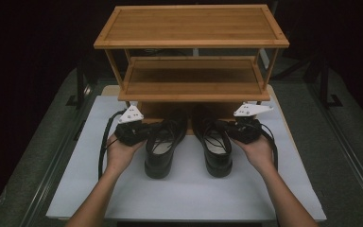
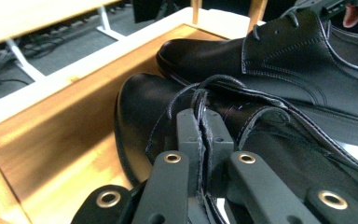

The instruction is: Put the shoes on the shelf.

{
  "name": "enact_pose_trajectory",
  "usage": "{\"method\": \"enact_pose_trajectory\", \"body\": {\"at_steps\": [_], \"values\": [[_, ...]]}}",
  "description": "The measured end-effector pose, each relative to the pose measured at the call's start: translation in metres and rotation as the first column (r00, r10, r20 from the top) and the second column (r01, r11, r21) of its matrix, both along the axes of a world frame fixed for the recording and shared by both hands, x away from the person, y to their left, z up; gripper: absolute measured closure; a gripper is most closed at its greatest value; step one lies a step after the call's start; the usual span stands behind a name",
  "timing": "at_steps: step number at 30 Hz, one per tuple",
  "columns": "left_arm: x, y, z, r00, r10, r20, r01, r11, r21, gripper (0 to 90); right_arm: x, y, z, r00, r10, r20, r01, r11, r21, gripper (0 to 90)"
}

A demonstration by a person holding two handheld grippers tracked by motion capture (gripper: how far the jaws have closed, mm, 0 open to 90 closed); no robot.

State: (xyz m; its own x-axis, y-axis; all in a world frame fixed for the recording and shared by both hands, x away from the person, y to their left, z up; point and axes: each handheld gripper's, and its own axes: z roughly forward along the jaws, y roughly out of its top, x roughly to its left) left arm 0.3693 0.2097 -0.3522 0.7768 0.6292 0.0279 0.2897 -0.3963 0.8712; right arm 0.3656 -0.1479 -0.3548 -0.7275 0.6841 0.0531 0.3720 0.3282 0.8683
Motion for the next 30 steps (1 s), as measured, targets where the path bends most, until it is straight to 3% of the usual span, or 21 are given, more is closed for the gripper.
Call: {"method": "enact_pose_trajectory", "body": {"at_steps": [8,12,18,23,30], "values": [[0.029,-0.017,-0.009,0.9981,0.045,0.041,-0.045,0.9989,-0.01,88.2,0.032,0.008,-0.006,0.9992,-0.039,0.001,0.039,0.9991,-0.019,86.9],[0.042,-0.025,-0.015,0.9958,0.069,0.061,-0.069,0.9976,-0.001,88.1,0.043,0.012,-0.009,0.9983,-0.058,0.012,0.058,0.9981,-0.019,86.8],[0.057,-0.032,-0.029,0.9922,0.104,0.07,-0.103,0.9945,-0.02,88.1,0.055,0.014,-0.014,0.9961,-0.084,0.028,0.085,0.9961,-0.023,86.9],[0.062,-0.033,-0.036,0.99,0.123,0.069,-0.121,0.992,-0.036,88.1,0.061,0.014,-0.021,0.9944,-0.104,0.02,0.104,0.9944,-0.017,86.8],[0.059,-0.032,-0.038,0.9931,0.101,0.06,-0.099,0.9947,-0.026,87.8,0.062,0.016,-0.028,0.9946,-0.104,0.01,0.104,0.9945,-0.017,86.7]]}}
